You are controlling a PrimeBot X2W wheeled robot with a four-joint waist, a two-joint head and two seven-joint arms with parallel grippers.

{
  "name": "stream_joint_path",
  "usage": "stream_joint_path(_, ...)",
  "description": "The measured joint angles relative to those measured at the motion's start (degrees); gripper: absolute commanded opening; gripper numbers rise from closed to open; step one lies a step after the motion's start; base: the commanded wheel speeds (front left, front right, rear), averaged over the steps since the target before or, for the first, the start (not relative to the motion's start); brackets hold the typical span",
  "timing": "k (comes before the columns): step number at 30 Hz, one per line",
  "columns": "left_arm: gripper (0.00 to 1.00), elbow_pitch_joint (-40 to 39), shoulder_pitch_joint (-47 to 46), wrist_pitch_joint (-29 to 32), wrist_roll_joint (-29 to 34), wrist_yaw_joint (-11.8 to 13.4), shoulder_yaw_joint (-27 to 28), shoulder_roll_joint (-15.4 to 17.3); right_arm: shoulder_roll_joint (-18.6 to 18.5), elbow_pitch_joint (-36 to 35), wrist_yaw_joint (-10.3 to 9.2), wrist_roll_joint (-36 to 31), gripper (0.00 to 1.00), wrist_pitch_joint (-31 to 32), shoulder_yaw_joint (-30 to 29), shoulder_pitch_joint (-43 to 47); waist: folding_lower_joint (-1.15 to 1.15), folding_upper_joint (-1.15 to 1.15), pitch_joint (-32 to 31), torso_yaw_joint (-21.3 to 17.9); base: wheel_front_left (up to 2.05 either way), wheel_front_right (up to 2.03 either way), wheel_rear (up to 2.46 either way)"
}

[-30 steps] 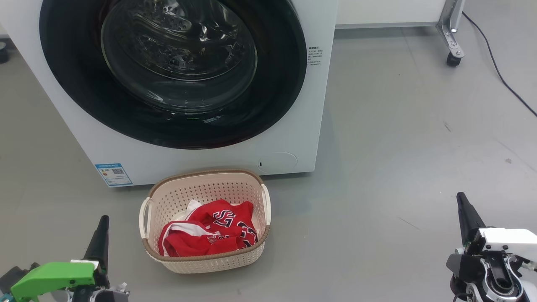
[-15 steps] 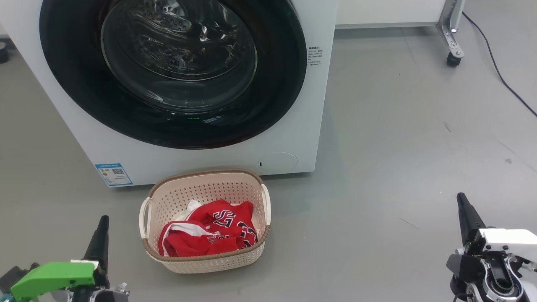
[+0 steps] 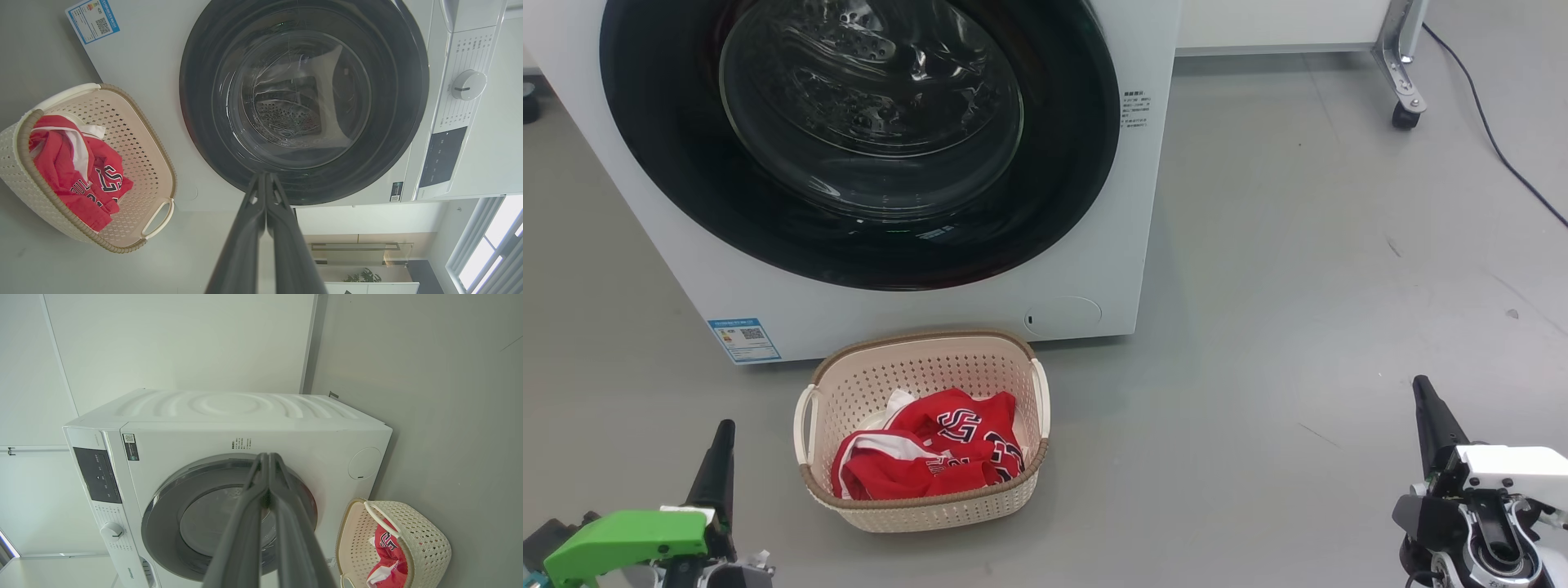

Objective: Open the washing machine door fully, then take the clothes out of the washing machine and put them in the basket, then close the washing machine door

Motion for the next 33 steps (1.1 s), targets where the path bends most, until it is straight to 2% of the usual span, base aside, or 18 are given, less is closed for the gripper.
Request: stream_joint_path(33,0.0,0.02,-0.02,0.02,0.0,0.0,0.12,0.0,0.04,0.24,0.08,0.0,0.0,0.43,-0.23,-0.03,0.0,0.0,0.0,0.0,0.0,0.0,0.0)
